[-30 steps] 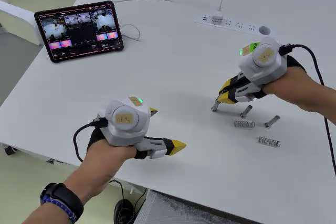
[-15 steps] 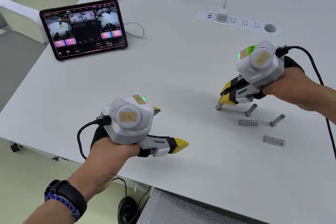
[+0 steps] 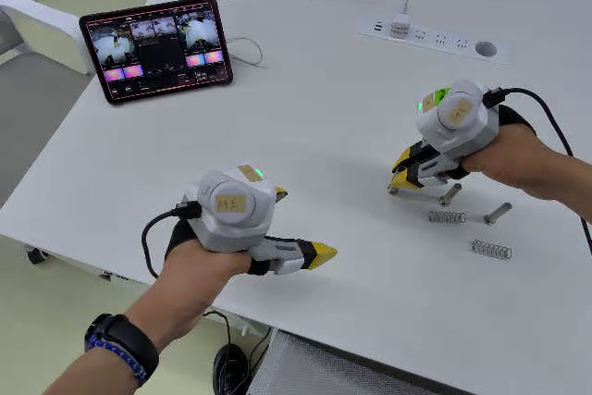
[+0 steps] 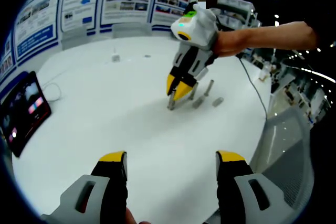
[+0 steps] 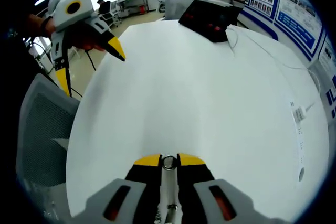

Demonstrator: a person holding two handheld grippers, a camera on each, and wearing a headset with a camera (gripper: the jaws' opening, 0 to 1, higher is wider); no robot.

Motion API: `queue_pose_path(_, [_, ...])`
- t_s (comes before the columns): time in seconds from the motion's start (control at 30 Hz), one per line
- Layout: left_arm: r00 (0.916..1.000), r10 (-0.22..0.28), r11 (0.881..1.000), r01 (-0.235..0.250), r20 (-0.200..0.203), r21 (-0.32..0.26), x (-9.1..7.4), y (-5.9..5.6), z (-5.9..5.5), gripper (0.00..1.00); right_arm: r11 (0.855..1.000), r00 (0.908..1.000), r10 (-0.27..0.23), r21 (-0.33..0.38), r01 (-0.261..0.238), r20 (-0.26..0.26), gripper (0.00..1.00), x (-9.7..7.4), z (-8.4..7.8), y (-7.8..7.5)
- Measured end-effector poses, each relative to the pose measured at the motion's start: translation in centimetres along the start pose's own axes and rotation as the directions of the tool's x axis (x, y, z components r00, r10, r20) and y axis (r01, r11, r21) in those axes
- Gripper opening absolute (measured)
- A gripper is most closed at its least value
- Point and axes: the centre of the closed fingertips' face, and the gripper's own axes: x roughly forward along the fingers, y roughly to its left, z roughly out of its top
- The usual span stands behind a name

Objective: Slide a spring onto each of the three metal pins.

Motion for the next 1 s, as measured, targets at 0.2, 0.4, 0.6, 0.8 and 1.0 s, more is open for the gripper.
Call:
queue_pose_path(0.2, [1.0,0.0,1.0,0.0,-0.003,-0.005,0.04,0.0,-0.23,0.7,1.0,0.9999,0.006,-0.003,-0.006,-0.01,0.13,0.3,-0.21,0.11])
queue_pose_path(0.4, [1.0,0.001,1.0,-0.001,-0.003,-0.006,0.1,-0.01,-0.23,0.7,1.0,0.9997,0.013,-0.001,-0.013,-0.021,0.13,0.6,-0.45,0.18])
queue_pose_path(0.6, [1.0,0.0,1.0,0.0,-0.003,-0.009,0.12,0.01,-0.24,0.69,1.0,0.9994,0.016,0.002,-0.016,-0.03,0.13,0.76,-0.58,0.23])
queue_pose_path(0.8, [1.0,-0.001,1.0,0.001,-0.004,-0.008,0.13,0.01,-0.24,0.69,1.0,0.9992,0.018,0.011,-0.018,-0.035,0.16,0.74,-0.59,0.19])
queue_pose_path(1.0, [1.0,-0.005,1.0,0.005,-0.001,-0.004,0.26,-0.07,-0.06,0.69,1.0,0.9998,0.013,0.028,-0.012,-0.018,0.22,0.19,-0.34,0.31])
